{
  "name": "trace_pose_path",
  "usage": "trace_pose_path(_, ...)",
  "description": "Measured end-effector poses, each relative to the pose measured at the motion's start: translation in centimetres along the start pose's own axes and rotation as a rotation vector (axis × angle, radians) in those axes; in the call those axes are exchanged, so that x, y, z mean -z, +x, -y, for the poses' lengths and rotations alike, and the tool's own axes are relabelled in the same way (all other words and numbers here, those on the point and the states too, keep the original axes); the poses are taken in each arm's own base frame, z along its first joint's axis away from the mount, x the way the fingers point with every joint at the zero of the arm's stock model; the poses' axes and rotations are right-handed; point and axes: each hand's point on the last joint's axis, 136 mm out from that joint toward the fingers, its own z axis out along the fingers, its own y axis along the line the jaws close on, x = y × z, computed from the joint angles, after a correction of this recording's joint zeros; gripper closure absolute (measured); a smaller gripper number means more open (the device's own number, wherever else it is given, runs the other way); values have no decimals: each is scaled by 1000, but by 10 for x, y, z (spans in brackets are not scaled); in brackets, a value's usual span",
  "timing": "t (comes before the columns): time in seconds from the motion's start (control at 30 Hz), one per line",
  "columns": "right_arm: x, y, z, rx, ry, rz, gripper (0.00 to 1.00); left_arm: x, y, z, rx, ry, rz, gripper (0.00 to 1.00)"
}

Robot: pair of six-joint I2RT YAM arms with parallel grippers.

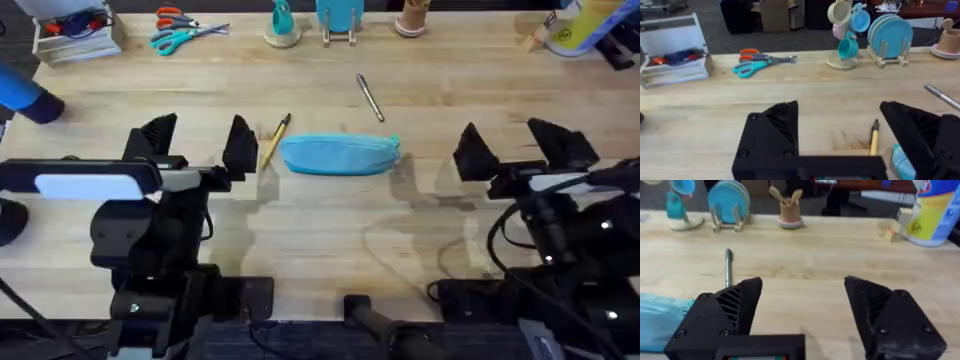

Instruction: Unzip the bag, pick up the pens from the table one at a time and place them inside, then zip the bag closed.

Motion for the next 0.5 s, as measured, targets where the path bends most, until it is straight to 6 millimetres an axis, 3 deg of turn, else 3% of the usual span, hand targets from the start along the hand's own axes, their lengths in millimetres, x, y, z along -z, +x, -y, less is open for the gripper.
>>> trace_pose_path(0.07, 2, 1, 2, 0, 10, -32, 5, 2, -2, 0, -5, -1, -20, 7)
trace_pose_path(0.17, 7, -2, 5, -1, 28, -91, 5, 8, -28, -1, -22, -2, 4, 7)
trace_pose_path(0.33, 11, -40, 8, 0, 44, -129, 5, 18, -77, -3, -59, -4, 18, 9)
trace_pose_path(0.5, 4, -76, 9, 1, 47, -224, 5, 11, -95, -3, -77, 3, -84, 9)
